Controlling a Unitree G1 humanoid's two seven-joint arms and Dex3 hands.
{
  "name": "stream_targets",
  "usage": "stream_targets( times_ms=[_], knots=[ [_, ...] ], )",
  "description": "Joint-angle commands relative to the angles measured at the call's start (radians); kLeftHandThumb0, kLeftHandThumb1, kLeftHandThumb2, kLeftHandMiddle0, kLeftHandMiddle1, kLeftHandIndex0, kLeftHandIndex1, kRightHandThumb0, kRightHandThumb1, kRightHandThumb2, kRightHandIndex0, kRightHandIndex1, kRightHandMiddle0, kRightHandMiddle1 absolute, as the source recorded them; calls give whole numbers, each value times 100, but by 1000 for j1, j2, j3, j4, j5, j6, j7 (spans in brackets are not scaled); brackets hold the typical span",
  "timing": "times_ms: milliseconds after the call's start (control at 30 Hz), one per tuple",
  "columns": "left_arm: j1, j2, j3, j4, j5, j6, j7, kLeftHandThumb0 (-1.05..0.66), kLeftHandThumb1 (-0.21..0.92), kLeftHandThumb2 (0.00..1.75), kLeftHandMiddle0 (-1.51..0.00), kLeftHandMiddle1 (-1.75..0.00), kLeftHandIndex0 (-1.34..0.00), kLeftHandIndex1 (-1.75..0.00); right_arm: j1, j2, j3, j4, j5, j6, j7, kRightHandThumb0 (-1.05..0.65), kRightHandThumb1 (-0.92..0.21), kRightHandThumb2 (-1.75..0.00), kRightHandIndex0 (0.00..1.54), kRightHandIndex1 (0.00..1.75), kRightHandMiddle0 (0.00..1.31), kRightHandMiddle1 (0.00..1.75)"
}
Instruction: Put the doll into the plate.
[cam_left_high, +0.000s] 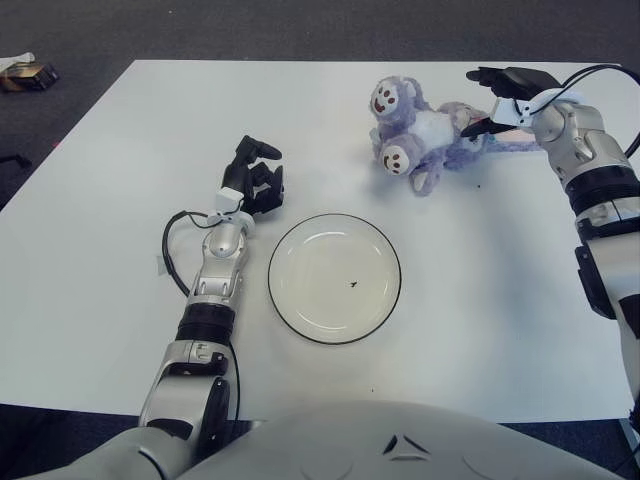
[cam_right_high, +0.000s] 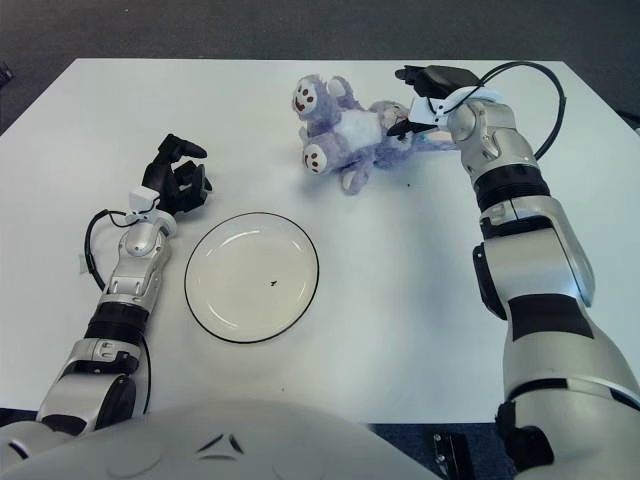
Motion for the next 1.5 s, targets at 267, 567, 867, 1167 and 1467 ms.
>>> stream_targets(
  times_ms=[267,567,867,1167,1467],
  knots=[
    [78,-42,-9,40,-1,9,13,-39,65,88,-72,-175,-37,-175,-43,41,-46,74,114,6,93,-71,-87,0,51,4,30,2],
    [76,-44,-8,45,-4,5,11,-39,65,88,-72,-175,-36,-175,-32,76,-76,95,185,36,153,-67,-86,0,66,4,34,2],
    [75,-42,-5,50,-5,1,10,-38,66,87,-71,-175,-36,-175,-19,103,-35,119,157,37,109,-59,-85,-1,62,157,40,0],
    [77,-39,-3,46,-4,-2,9,-38,66,86,-71,-175,-36,-175,8,127,-1,151,146,18,64,-59,-86,-1,61,168,39,0],
    [78,-37,-1,43,-4,-5,9,-38,67,86,-71,-175,-36,-175,28,132,4,156,153,-4,63,-60,-87,-1,63,162,38,0]
  ],
)
